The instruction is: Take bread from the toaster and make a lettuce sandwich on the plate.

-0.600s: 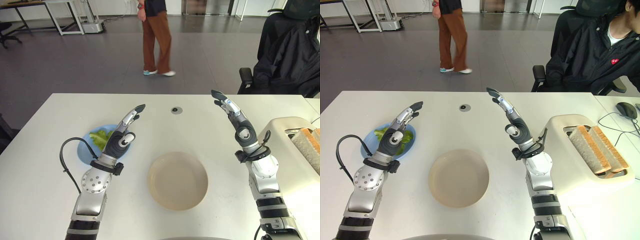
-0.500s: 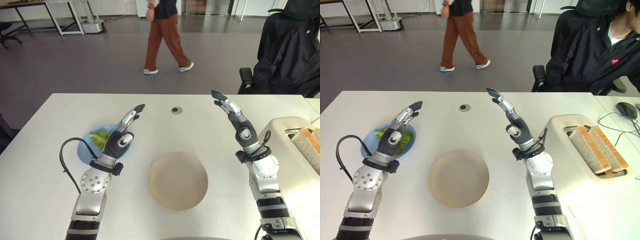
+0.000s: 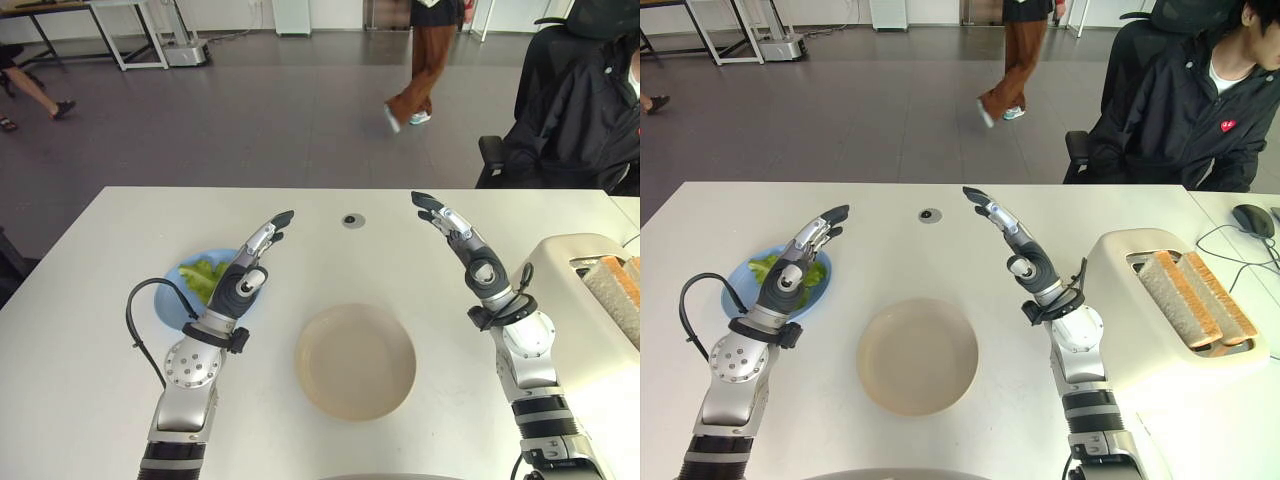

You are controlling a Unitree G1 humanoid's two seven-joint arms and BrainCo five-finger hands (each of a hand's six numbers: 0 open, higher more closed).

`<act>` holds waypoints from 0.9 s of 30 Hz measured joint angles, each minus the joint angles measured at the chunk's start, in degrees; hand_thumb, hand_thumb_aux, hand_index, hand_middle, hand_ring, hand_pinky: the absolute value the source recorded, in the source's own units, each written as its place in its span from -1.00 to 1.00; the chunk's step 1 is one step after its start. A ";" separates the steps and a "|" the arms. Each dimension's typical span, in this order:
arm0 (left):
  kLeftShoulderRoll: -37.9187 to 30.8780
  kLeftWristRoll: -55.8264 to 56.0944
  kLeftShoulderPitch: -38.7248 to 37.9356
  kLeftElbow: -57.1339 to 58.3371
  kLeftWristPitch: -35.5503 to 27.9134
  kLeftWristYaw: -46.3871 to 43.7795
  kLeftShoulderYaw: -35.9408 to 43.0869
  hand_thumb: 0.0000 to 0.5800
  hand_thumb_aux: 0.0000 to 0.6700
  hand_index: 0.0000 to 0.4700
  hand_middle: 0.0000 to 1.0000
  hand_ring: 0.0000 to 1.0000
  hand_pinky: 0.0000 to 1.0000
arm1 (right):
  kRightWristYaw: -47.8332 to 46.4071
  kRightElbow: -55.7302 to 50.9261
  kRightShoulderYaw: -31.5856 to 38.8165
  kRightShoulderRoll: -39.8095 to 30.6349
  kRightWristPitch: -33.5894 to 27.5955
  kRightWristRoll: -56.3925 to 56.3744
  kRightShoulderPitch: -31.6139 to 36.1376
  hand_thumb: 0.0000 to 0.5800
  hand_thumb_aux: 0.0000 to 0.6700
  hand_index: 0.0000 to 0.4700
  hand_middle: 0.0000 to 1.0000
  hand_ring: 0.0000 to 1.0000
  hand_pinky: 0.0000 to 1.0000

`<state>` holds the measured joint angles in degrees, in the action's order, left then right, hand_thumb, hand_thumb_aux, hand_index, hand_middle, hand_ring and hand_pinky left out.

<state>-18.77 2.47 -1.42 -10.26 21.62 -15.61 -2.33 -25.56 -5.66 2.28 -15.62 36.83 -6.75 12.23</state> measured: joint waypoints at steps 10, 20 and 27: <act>0.69 0.01 0.10 0.02 0.13 -0.40 0.08 -1.00 -1.00 -1.00 -1.00 -1.00 -1.00 | -7.02 21.20 1.57 -7.29 -7.78 -8.06 -5.64 -1.00 -1.00 -1.00 -1.00 -1.00 -1.00; 2.61 -1.89 2.70 4.78 1.99 -1.08 3.05 -1.00 -1.00 -1.00 -1.00 -1.00 -1.00 | -19.83 31.39 -38.57 -35.83 -22.21 -11.79 -17.67 -1.00 -1.00 -1.00 -1.00 -1.00 -1.00; 2.44 -1.83 3.65 5.91 2.88 -1.13 2.70 -1.00 -1.00 -1.00 -1.00 -1.00 -1.00 | -17.60 3.42 -41.54 -42.71 -12.47 9.95 -22.32 -1.00 -1.00 -1.00 -1.00 -1.00 -1.00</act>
<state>-16.34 0.64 2.23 -4.34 24.50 -16.74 0.38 -43.16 -2.24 -39.26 -58.33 24.36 3.20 -10.09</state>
